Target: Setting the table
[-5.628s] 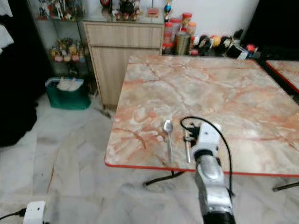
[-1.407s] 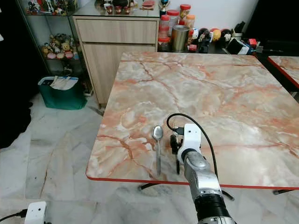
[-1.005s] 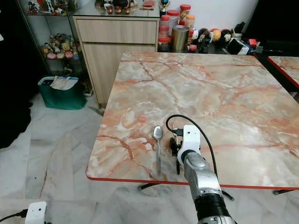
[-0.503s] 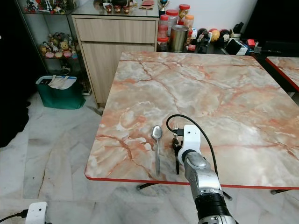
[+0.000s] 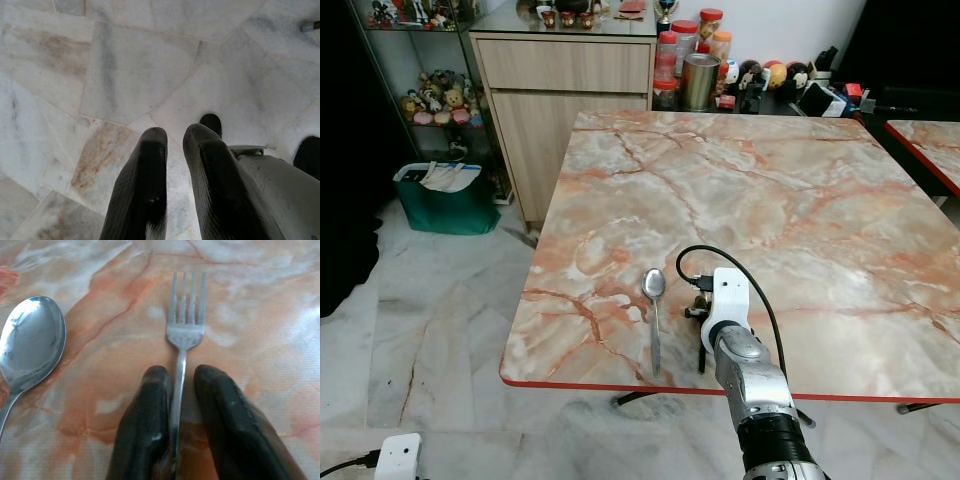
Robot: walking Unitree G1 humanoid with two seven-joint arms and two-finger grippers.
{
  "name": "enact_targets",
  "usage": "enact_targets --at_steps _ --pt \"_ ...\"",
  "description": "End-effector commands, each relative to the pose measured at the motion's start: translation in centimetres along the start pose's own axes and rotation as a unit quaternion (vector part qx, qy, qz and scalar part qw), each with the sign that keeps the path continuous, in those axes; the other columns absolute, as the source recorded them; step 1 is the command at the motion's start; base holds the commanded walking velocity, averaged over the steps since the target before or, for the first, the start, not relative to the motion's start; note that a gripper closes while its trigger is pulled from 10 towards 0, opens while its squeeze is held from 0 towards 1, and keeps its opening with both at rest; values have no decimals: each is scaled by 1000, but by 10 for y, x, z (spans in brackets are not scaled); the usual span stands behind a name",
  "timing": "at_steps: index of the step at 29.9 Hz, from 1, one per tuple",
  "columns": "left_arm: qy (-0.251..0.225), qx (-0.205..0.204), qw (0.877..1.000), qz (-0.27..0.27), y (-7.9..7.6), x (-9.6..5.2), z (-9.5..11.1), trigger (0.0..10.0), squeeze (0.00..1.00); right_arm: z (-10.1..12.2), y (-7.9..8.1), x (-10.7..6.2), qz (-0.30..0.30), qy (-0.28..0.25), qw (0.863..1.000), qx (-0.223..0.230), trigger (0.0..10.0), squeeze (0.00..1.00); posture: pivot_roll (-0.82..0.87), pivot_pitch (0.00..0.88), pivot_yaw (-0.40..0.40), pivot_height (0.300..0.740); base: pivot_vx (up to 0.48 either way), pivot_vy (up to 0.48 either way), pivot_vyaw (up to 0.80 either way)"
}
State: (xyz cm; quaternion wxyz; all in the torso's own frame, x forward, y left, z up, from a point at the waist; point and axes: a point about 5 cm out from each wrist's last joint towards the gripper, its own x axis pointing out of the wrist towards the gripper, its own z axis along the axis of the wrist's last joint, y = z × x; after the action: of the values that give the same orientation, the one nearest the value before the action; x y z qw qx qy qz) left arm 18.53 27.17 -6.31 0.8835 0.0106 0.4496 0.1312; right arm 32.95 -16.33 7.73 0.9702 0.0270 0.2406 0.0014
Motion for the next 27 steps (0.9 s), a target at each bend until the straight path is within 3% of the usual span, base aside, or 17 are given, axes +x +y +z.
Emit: enact_targets --at_steps 1,19,24,26,27 --pt "11 2 1000 -3 -1 0 -5 10000 0 0 3 0 7 2 1000 4 0 0 1 100 -56 740 0 0 0" --pt "11 3 1000 -4 -1 0 -5 10000 0 2 2 0 4 -7 1000 8 0 0 2 92 -51 740 0 0 0" --pt "9 4 1000 -2 0 0 -5 10000 0 19 1 -3 -1 -68 998 7 0 0 3 84 -49 740 0 0 0" --pt "7 7 1000 -1 0 0 -4 10000 0 31 1 -6 -4 -111 994 -9 10000 0 3 84 -49 740 0 0 0" --pt "6 9 1000 -1 0 -1 -4 10000 0 37 1 -8 -7 -131 991 0 10000 0 2 80 -47 740 0 0 0"
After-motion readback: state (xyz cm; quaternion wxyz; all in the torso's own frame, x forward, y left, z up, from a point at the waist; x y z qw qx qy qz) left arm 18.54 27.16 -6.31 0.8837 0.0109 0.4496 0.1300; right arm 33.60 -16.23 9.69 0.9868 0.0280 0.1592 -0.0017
